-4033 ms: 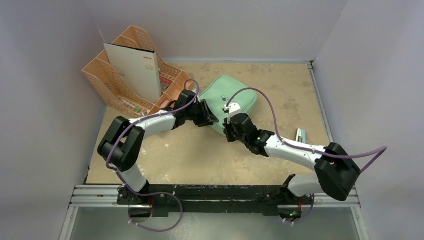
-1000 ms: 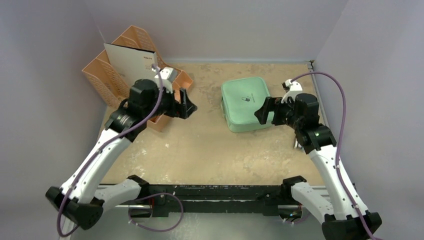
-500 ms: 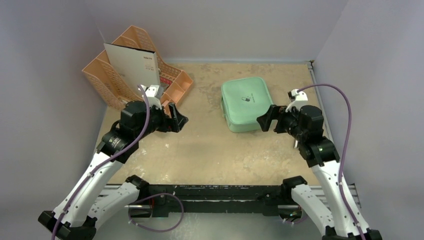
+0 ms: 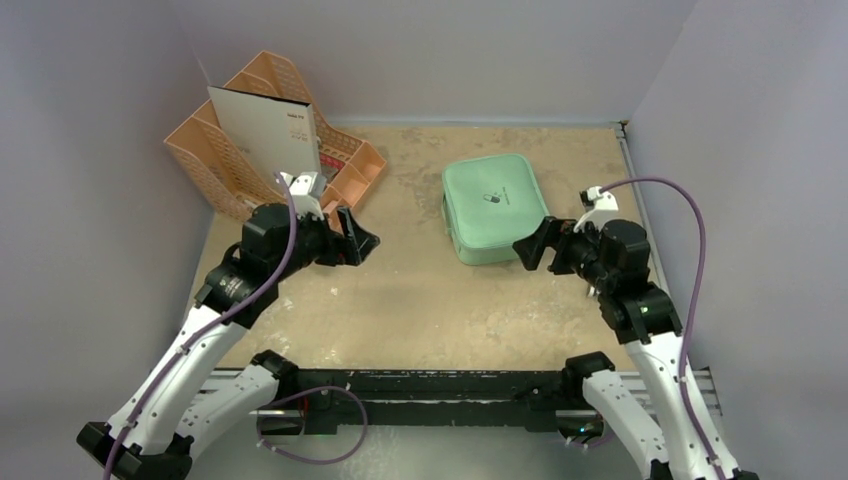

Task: Organize the medicine kit
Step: Reset both arms

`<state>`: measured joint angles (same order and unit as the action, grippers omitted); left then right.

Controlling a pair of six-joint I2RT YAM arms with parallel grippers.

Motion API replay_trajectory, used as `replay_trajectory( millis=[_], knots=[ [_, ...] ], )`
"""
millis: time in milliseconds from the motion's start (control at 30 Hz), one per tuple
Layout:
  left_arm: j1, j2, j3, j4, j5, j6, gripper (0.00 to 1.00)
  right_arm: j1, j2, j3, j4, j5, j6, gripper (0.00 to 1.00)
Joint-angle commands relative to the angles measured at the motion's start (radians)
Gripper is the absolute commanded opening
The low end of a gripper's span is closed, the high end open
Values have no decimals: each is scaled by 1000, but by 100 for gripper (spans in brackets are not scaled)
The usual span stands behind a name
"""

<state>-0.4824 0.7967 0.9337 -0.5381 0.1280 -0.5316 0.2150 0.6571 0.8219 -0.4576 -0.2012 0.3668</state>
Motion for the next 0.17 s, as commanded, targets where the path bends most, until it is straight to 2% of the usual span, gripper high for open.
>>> replay_trajectory(
  millis=[0, 133],
  knots=[
    [5, -3, -5, 61, 26, -21, 87, 1, -18, 10, -21, 0, 12, 99],
    [5, -9, -6, 66, 16, -9, 87, 1, 1, -1, -23, 19, 27, 99]
  ],
)
